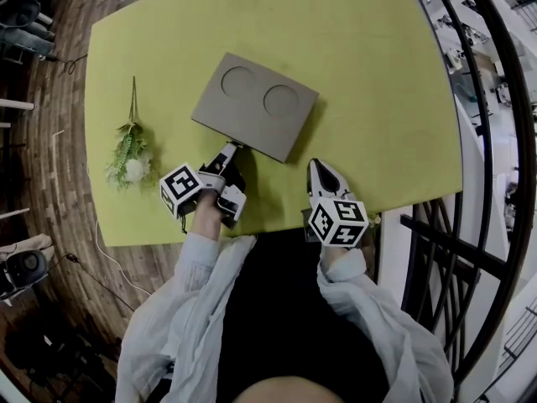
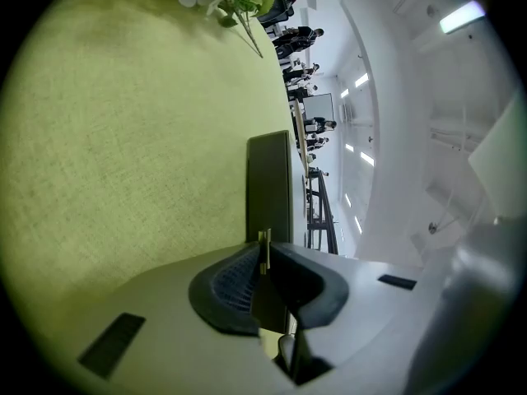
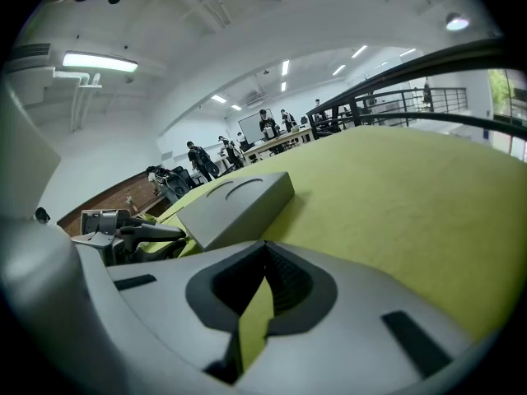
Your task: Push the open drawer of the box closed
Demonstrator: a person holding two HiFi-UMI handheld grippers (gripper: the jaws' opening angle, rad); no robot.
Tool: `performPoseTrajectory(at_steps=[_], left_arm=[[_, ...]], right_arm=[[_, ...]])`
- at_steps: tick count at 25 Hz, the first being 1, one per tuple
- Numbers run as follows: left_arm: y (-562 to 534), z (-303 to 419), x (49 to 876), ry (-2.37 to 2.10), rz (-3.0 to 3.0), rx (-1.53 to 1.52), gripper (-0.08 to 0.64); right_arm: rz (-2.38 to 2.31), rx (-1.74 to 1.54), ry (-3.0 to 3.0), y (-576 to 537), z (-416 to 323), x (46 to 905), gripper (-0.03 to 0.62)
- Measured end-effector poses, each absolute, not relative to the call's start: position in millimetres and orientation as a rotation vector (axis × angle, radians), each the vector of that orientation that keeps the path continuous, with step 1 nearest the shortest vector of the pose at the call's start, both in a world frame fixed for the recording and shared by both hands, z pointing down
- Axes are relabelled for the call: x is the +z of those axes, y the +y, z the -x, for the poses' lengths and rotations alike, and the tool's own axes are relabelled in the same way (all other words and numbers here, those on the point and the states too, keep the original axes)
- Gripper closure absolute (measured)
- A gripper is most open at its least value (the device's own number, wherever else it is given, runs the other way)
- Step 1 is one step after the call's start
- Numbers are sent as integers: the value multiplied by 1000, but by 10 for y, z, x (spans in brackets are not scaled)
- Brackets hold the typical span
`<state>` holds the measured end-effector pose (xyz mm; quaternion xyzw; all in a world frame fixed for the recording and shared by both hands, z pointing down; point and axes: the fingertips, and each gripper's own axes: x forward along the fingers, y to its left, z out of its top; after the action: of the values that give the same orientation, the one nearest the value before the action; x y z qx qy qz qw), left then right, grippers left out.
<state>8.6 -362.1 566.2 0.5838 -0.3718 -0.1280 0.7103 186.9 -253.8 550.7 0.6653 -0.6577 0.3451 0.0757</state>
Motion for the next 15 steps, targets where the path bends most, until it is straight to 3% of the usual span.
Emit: performPoseTrajectory(at_steps=[15], left_arm=[[-3596, -94, 5622, -853, -1310, -331, 524]], right_arm=[[-2016, 987, -1981, -2271, -1929, 5355, 586]])
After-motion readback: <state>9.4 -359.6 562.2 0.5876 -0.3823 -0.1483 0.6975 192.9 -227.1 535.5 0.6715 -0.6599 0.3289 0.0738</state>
